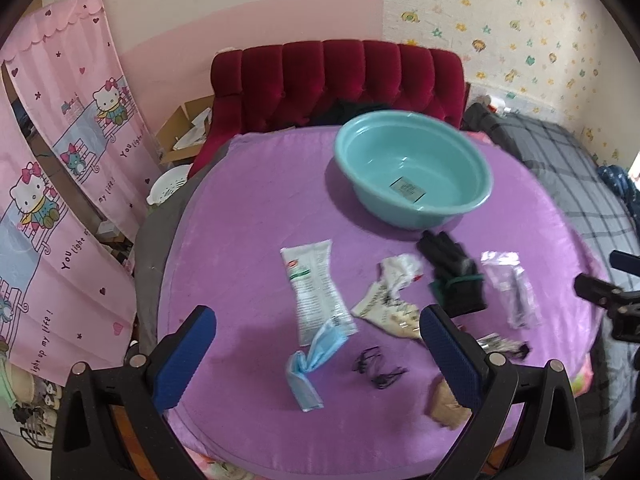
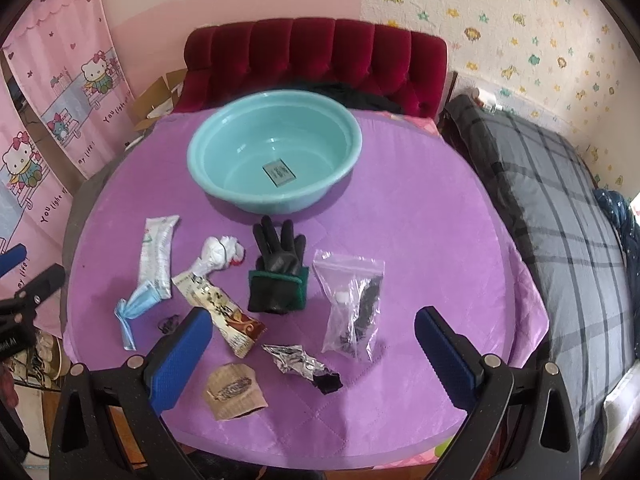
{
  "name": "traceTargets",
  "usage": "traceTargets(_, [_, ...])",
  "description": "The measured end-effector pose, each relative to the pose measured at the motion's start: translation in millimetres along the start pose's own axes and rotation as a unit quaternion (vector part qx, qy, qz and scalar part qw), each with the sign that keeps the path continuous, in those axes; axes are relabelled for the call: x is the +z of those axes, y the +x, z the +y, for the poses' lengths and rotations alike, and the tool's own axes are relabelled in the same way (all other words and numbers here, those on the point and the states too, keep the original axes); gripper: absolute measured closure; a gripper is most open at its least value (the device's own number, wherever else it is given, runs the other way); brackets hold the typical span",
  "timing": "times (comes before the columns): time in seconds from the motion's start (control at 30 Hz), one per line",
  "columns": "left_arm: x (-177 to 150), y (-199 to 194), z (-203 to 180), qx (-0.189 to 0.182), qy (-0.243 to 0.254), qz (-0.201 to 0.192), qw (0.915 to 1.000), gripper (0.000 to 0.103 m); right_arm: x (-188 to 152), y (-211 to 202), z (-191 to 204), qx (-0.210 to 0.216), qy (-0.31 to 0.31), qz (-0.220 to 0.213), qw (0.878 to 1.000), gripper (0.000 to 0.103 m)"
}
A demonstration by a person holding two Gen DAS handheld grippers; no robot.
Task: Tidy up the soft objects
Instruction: 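Grasp the foil wrapper with the right gripper while the left gripper grasps the white wrapper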
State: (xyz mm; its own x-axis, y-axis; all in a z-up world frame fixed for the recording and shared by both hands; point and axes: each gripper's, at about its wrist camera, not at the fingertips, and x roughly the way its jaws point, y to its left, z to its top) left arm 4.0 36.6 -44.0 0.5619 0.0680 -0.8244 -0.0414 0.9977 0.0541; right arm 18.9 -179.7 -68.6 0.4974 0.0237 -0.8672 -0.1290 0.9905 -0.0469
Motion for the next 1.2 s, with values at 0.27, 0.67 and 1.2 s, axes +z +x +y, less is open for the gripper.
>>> traceTargets(0.27, [-32, 54, 19, 0.019, 0.008, 0.026, 0.9994, 0.0, -25, 53, -11, 0.005, 0.003, 0.029, 1.0, 0.0])
traceTargets(0.67, [-51, 110, 29, 0.002, 0.002, 0.056, 0.9984, 0.0, -65, 128, -21, 0.026, 0.039, 0.104, 0.993, 0.0])
traceTargets(1.2, [-22, 168, 21, -0.046, 0.019, 0.077, 0.9958, 0.0, -79, 162, -18, 0.042, 0.106, 0.126, 0.985, 0.001])
